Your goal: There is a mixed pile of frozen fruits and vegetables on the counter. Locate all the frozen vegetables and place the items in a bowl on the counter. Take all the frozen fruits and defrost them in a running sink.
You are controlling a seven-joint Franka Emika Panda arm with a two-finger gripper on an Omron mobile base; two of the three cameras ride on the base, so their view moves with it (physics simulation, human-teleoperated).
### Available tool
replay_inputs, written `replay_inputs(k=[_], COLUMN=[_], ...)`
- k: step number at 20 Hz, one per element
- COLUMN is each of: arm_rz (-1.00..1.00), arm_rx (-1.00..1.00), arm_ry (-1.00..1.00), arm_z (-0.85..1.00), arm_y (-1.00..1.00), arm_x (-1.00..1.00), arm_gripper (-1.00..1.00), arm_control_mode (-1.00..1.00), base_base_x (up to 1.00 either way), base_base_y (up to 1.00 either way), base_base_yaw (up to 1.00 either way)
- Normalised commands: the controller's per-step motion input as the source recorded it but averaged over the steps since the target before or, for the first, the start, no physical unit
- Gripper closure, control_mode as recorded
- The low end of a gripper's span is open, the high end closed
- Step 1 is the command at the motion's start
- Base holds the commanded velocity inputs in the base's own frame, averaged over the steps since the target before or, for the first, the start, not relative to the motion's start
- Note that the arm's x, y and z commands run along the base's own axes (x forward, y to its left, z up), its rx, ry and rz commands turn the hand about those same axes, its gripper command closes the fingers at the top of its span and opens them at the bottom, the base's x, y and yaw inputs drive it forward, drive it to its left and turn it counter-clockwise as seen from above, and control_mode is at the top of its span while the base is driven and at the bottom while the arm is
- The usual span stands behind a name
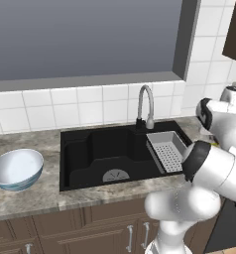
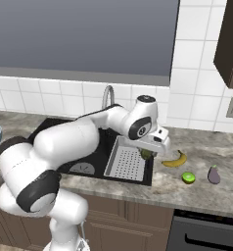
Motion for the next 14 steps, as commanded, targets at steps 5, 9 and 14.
replay_inputs(k=[5, 9, 14], arm_rz=[0.06, 0.1, 0.11], arm_rx=[0.0, 0.0, 0.0], arm_ry=[0.02, 0.01, 0.0], arm_z=[0.35, 0.22, 0.17], arm_y=[0.58, 0.63, 0.62], arm_x=[-0.24, -0.22, -0.25], arm_gripper=[1.0, 1.0, 1.0], arm_control_mode=[-1.0, -1.0, -1.0], base_base_x=[0.0, 0.0, 0.0], base_base_y=[0.0, 0.0, 0.0], base_base_yaw=[0.0, 0.0, 0.0])
